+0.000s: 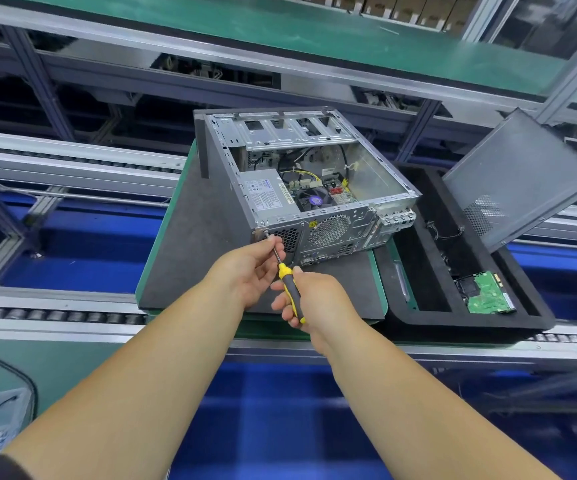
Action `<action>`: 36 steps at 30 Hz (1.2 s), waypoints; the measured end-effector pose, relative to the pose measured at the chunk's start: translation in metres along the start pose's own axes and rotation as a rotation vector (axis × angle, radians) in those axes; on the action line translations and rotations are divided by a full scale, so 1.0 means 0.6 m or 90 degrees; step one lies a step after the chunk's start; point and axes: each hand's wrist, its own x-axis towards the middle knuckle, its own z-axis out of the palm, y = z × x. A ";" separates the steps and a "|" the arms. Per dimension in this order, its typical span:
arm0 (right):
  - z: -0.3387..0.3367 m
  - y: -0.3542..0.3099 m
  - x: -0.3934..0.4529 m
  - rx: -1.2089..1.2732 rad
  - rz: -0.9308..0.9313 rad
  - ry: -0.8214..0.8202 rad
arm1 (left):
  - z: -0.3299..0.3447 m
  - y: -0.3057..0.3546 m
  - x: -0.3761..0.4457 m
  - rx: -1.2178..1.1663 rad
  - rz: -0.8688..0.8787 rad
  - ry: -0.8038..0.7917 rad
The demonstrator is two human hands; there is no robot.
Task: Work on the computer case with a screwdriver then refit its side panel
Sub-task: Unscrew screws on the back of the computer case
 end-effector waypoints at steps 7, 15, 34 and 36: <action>-0.006 0.020 0.000 -0.003 -0.077 0.045 | 0.007 -0.004 0.008 0.018 0.012 0.051; -0.001 -0.011 -0.006 0.025 0.044 0.003 | -0.004 -0.004 0.002 0.033 0.006 -0.031; 0.002 -0.002 0.012 0.043 0.046 0.018 | 0.009 -0.003 0.010 0.034 -0.006 0.028; -0.002 0.010 0.012 0.055 -0.014 0.024 | 0.008 -0.004 0.012 0.035 -0.004 0.027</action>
